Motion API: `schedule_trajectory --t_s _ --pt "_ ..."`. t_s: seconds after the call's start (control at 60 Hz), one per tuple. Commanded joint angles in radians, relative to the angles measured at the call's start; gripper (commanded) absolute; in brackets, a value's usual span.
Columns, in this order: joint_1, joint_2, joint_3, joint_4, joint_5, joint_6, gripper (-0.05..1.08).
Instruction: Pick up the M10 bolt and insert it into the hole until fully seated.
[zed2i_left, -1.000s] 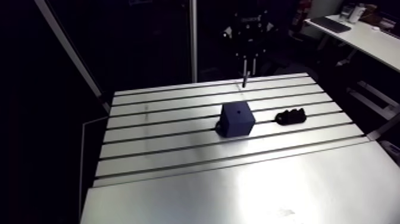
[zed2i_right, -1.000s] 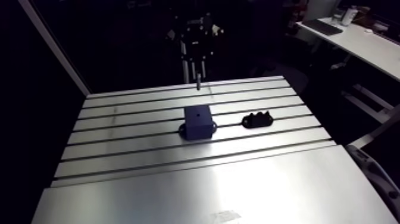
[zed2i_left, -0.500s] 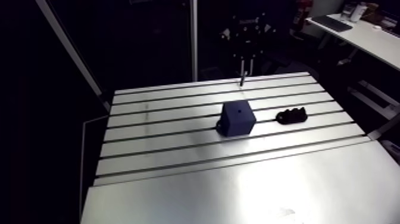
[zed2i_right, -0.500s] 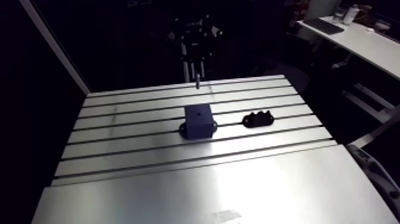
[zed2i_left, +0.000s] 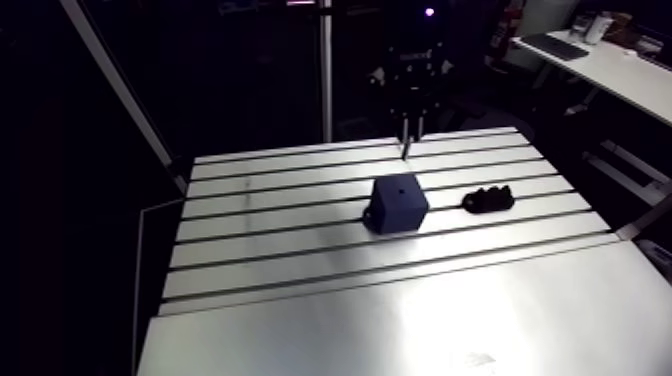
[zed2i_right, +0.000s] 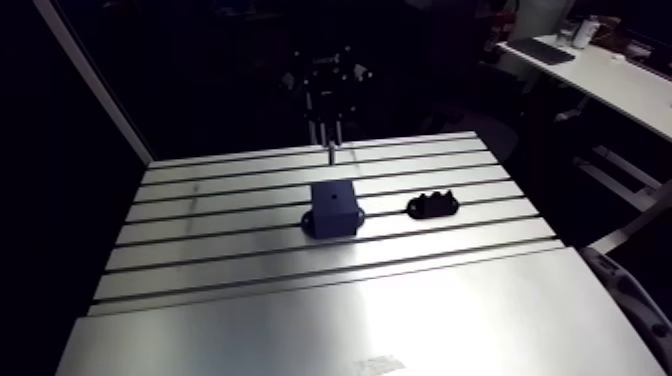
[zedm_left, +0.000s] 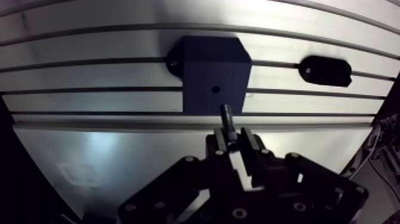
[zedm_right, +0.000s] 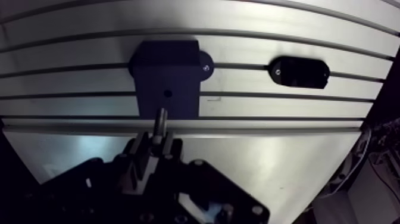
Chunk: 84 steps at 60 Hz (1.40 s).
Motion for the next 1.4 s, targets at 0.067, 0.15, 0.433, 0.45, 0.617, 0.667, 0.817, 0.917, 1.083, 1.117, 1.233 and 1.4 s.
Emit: schedule_trajectory --t_s 0.067,0.15,0.433,0.45,0.617,0.667,0.817,0.917,1.083,1.117,1.233,1.4 --pt "-0.003 0.002 0.015 -0.001 -0.005 0.001 1.08" --pt "-0.003 0.004 0.025 -0.002 -0.004 0.001 1.08" --pt "-0.005 0.007 0.049 -0.038 0.001 -0.001 1.08" --pt "-0.006 0.007 0.05 -0.038 0.001 -0.002 1.08" --pt "-0.009 0.007 0.056 -0.038 0.001 -0.004 1.08" --pt "-0.009 0.007 0.057 -0.038 0.001 -0.004 1.08" --pt "-0.009 0.007 0.063 -0.038 0.003 -0.004 1.08" --pt "-0.009 0.007 0.068 -0.038 0.003 -0.005 1.08" --pt "-0.01 0.007 0.067 -0.038 0.001 -0.007 1.08" --pt "-0.009 0.007 0.068 -0.038 0.001 -0.008 1.08" --pt "-0.011 0.007 0.071 -0.038 0.001 -0.009 1.08" --pt "-0.011 0.01 0.074 -0.038 0.002 -0.01 1.08"
